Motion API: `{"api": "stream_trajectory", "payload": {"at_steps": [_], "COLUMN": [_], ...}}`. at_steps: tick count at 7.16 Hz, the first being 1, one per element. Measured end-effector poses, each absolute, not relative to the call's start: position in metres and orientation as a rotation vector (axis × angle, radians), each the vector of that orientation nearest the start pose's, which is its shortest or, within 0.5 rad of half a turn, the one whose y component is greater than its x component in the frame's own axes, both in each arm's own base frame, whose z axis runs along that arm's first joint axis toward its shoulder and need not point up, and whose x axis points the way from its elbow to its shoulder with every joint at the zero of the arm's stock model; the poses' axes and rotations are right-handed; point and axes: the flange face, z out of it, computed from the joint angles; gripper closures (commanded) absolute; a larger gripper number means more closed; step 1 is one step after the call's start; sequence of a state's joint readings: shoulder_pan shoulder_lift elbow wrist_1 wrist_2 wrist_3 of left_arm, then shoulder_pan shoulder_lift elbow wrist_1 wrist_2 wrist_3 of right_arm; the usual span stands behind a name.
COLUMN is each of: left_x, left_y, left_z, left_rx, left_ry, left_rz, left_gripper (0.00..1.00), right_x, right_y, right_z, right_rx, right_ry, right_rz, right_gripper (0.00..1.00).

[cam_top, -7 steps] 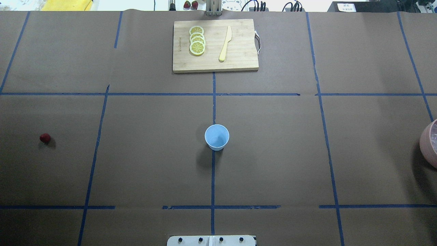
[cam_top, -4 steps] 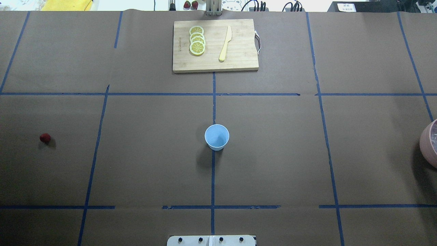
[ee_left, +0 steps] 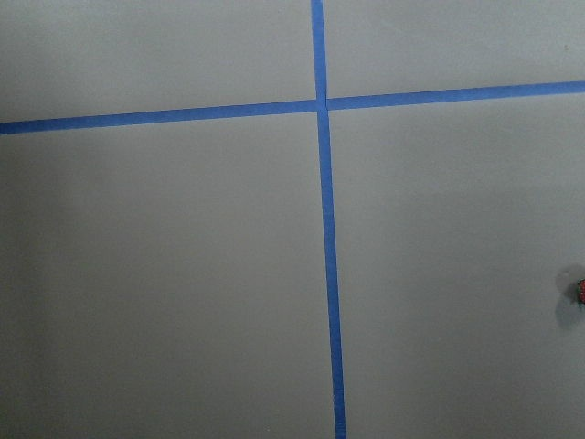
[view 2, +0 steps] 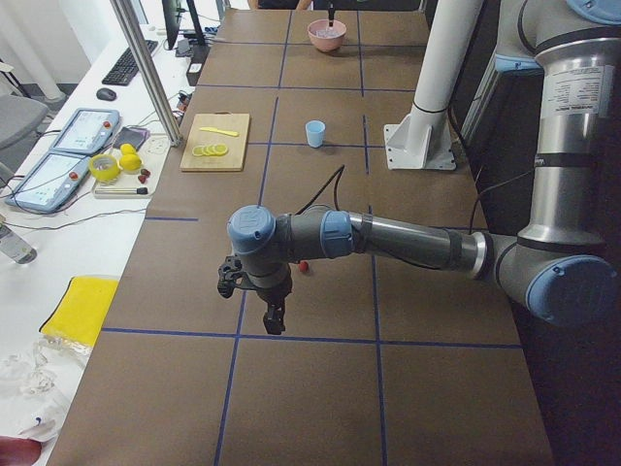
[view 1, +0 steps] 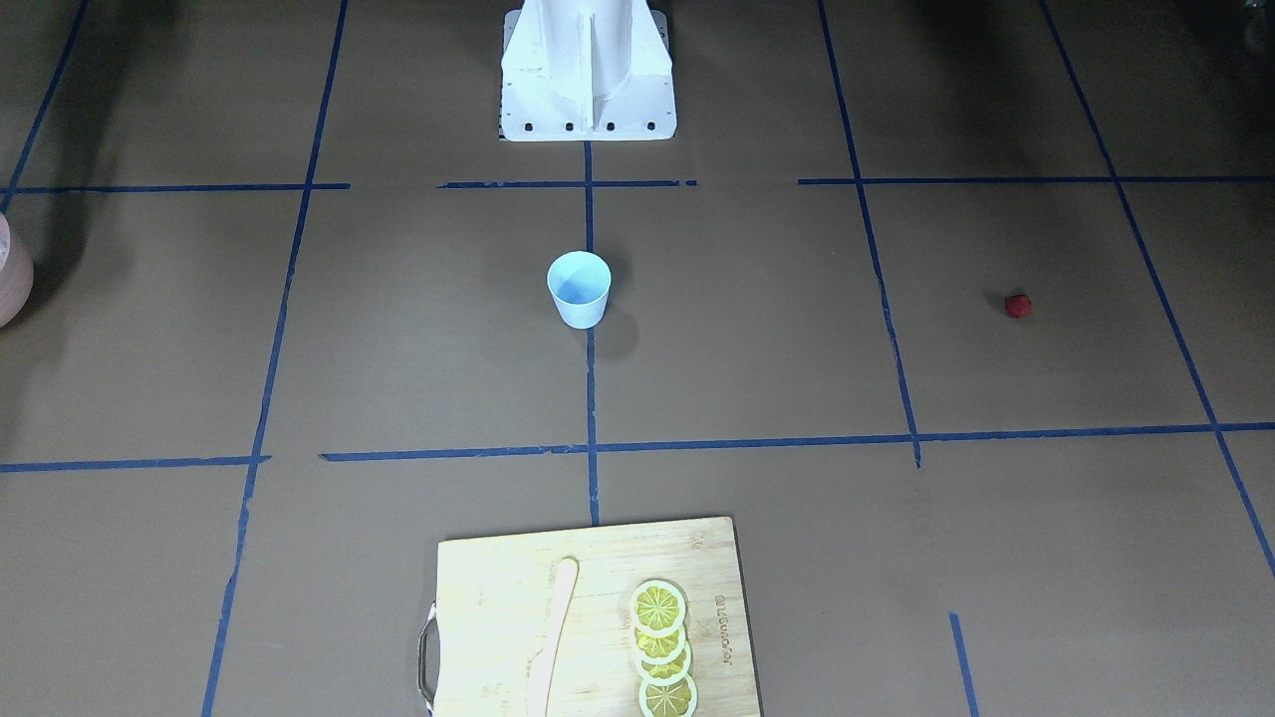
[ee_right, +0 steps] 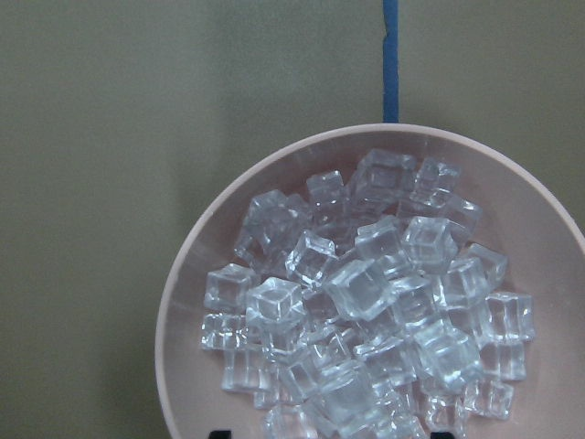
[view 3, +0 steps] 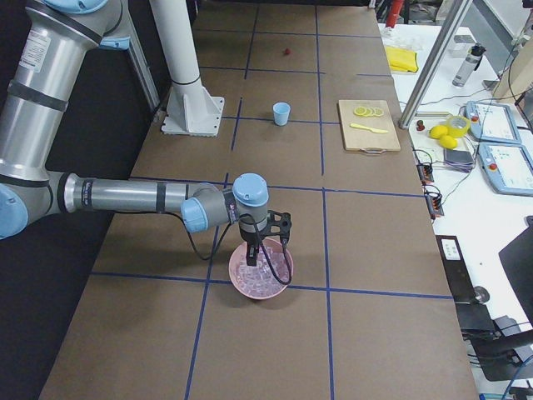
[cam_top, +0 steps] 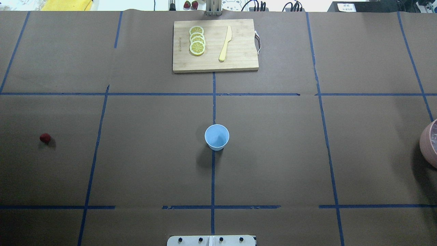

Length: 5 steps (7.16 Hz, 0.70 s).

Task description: Put ice and strawberries in cup

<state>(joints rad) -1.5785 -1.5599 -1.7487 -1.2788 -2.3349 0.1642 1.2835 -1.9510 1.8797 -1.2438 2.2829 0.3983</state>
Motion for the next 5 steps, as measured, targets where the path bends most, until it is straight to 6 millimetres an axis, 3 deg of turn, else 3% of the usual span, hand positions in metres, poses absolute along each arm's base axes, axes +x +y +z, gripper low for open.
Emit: {"api": "stream_trajectory", "payload": {"at_steps": [5], "left_x": [-0.068], "left_y": [-0.472], "left_z": [0.602], "left_rx": [-0.046], "left_ry": [0.771], "left_rz": [0.104], "left_gripper": [0.0], "right_x": [-0.04], "right_y": [-0.353], "right_z": [0.663], "right_rx": [-0.037], "right_ry": [-0.735], "right_rz": [-0.052], "right_gripper": [0.27]}}
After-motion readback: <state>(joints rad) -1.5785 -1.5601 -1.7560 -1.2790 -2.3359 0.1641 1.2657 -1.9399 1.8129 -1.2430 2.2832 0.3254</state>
